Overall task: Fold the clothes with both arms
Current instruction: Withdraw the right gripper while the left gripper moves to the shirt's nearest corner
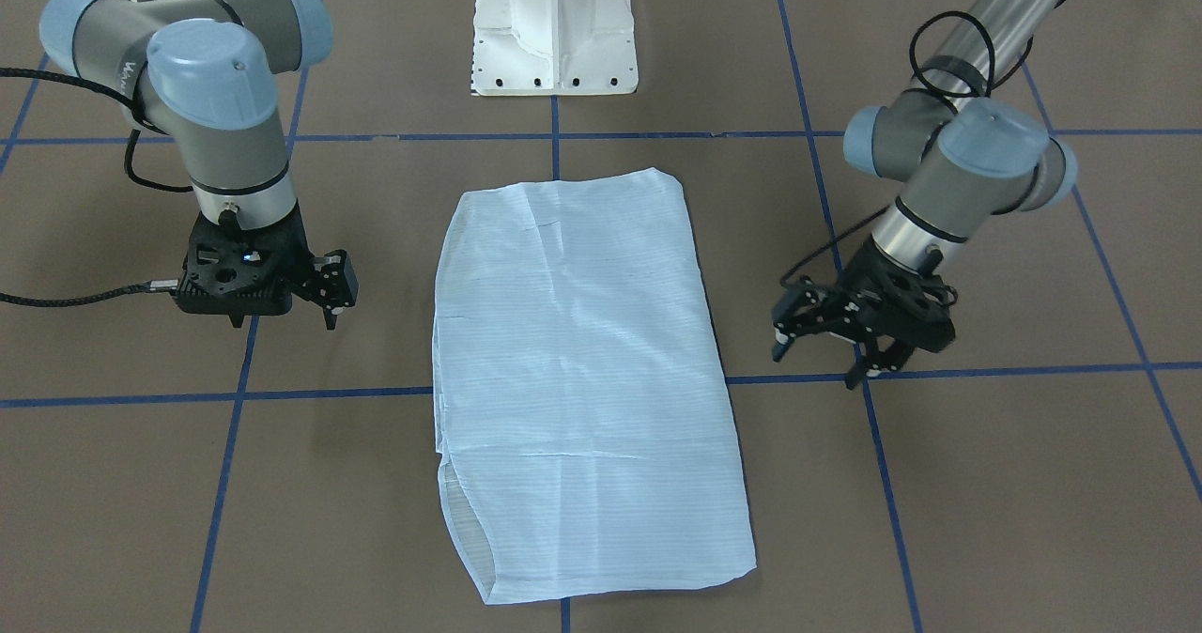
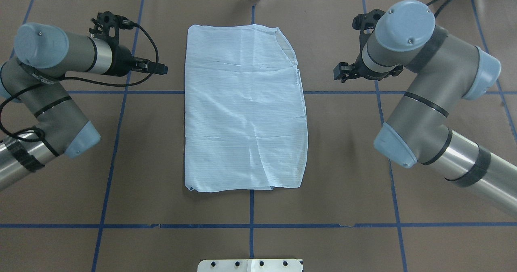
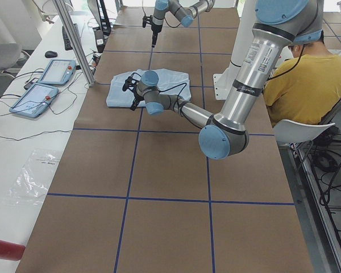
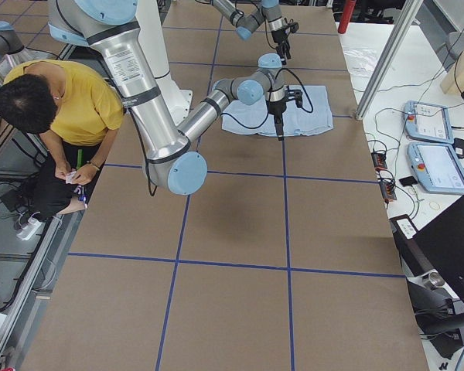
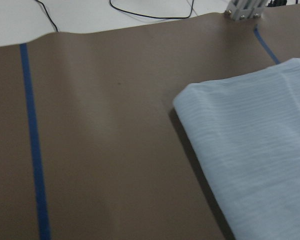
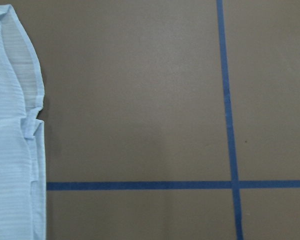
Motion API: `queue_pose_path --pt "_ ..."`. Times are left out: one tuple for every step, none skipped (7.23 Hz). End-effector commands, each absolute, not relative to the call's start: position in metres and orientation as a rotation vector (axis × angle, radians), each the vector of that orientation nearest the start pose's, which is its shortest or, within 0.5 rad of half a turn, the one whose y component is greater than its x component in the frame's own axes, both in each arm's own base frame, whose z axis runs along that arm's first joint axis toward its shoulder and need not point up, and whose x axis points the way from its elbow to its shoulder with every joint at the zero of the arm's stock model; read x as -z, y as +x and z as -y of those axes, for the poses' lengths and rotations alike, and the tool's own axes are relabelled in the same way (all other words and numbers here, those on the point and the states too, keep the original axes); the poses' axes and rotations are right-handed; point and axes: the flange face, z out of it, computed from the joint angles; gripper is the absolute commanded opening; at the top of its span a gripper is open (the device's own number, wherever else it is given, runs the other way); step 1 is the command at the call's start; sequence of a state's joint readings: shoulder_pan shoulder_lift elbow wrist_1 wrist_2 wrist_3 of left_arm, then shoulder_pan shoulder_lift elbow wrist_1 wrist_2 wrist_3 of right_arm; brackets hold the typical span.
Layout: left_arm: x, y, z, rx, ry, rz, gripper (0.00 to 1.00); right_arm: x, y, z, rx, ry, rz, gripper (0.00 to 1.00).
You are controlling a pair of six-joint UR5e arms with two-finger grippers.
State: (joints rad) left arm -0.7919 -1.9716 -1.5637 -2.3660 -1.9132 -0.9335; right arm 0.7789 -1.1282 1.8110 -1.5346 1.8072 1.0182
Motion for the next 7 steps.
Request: queue_pose_path --pt "-0.292 0.436 0.429 -0.058 0.417 -1.117 1.00 -0.347 -0.359 0.476 -0.296 0.277 0.961 1.00" --pt "-0.277 0.452 0.395 -0.054 0.365 -1.110 1.00 -0.353 -0.363 0.467 -0.391 0.239 0.991 1.00" --pt "-0.273 0.483 0.354 -0.017 0.321 -1.105 1.00 -0.349 -0.379 0.454 -0.429 0.265 0.987 1.00" --pt "-0.275 0.503 0.329 0.027 0.287 -1.103 1.00 -0.346 -0.385 0.449 -0.422 0.268 0.991 1.00" --pt "-0.282 0.513 0.318 0.044 0.267 -1.075 1.00 -0.344 -0.385 0.446 -0.419 0.268 0.994 1.00" --pt "-0.290 0.520 0.315 0.061 0.260 -1.026 0.96 -0.344 -0.385 0.446 -0.419 0.268 0.994 1.00" --pt "-0.297 0.525 0.313 0.064 0.259 -1.010 0.90 -0.344 -0.385 0.446 -0.418 0.267 0.995 1.00"
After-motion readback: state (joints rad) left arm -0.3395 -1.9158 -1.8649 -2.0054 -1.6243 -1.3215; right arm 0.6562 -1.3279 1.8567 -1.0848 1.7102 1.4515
